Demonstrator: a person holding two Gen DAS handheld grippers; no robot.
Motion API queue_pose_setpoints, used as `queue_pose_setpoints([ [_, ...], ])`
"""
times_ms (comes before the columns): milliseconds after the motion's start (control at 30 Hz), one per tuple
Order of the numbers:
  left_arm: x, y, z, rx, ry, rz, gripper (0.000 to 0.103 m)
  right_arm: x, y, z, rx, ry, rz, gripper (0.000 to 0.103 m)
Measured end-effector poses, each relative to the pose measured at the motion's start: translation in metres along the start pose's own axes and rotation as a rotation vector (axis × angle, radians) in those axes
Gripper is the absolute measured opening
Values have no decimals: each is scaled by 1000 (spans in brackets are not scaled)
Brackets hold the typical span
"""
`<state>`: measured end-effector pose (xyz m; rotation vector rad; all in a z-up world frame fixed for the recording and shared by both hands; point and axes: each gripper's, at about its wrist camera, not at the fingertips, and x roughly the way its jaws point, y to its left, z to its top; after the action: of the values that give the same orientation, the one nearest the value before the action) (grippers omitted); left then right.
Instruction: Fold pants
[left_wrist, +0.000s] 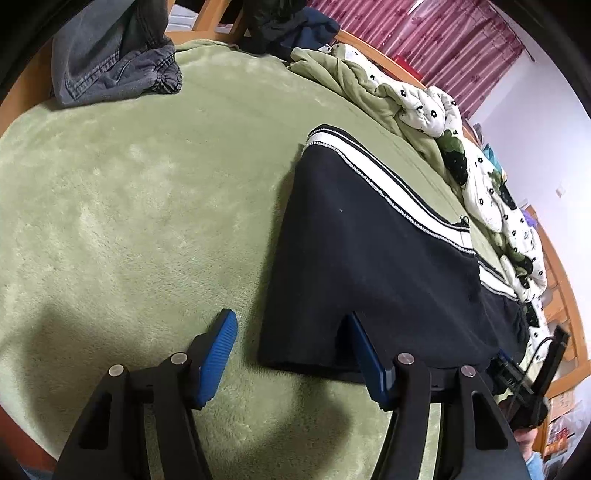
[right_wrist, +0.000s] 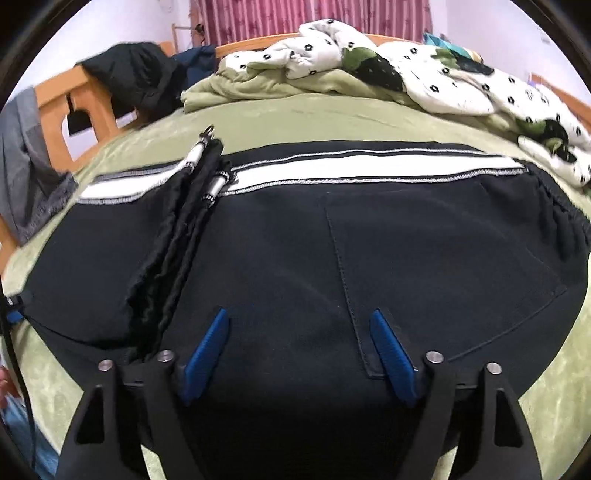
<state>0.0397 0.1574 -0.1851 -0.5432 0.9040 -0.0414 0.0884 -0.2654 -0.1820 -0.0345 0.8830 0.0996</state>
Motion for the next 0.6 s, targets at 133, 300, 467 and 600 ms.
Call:
queue_pose_setpoints([
  [133,2,1,1,-3,-2,-20,60,7,5,2,-17,32,7,94],
  [300,2,4,2,-8,0,-34,60,10,4,1,-21,35,20,98],
  [467,1,6,3,-21,-4,-61,60,13,9,2,-36,51,2,98],
  [600,-3,7,3,-15,-20,-117,59,13,10,4,-27,63,13,101],
])
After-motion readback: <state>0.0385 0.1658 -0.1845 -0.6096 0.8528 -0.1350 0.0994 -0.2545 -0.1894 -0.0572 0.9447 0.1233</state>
